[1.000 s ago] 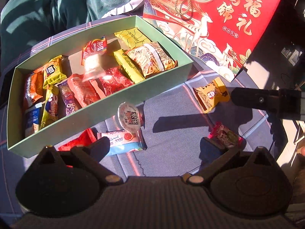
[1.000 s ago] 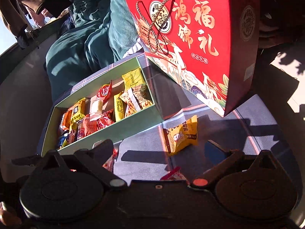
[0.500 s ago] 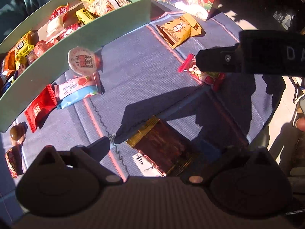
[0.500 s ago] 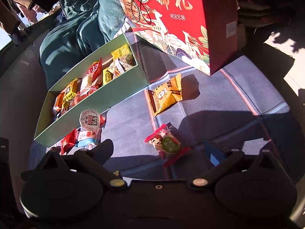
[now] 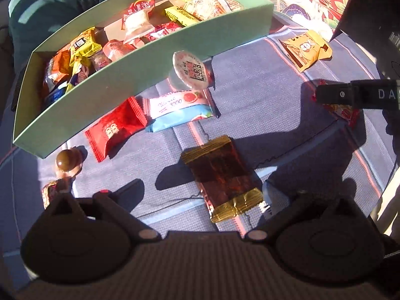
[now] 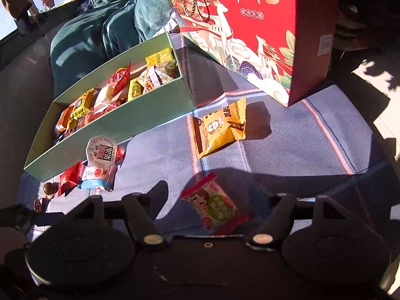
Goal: Organize snacks
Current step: 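Grasp the red-green candy pack with right gripper while left grasps brown-gold chocolate pack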
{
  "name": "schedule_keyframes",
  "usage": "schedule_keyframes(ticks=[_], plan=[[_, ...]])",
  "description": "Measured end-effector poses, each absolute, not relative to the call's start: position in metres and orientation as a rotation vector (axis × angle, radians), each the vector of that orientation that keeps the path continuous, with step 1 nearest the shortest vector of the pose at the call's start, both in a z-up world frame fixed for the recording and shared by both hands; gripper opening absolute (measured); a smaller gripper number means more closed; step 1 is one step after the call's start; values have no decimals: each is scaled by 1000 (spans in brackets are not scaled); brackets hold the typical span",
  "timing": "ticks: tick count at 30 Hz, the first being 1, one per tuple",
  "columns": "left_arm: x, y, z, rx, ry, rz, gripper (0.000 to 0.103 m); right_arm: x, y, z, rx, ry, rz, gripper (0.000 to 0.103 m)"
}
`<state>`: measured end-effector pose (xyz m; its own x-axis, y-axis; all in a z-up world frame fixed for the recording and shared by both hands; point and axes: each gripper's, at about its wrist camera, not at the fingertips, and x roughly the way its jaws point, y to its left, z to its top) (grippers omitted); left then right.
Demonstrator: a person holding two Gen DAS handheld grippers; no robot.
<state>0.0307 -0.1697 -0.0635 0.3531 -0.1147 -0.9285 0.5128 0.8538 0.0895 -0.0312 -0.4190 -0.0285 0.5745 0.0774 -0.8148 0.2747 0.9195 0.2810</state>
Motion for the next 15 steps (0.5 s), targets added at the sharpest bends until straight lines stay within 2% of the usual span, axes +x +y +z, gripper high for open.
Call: schedule_keyframes(ticks=[2, 4, 9, 11, 12, 13, 14, 15], plan=[[35, -157, -64, 348, 1160, -405, 102, -33, -414, -35, 390, 981, -117, 61], [37, -151, -63, 311, 1168, -399, 103, -37, -405, -35, 329, 973, -123, 27], [36, -151, -64, 279, 1163, -419, 101, -45, -392, -36, 337, 964, -78, 26], [34, -157, -66, 283, 1156, -444, 79, -47, -386, -36, 334, 954, -79, 26], [31, -159, -65, 296, 1135, -451, 74, -48, -386, -36, 337, 951, -81, 26], [29, -160, -63, 303, 1118, -467, 50, -49, -386, -35, 343, 951, -81, 26], [26, -162, -59, 311, 1097, -487, 36, -49, -386, -35, 349, 954, -82, 26], [27, -162, -58, 303, 1099, -496, 36, -49, -386, -36, 350, 953, -82, 26]])
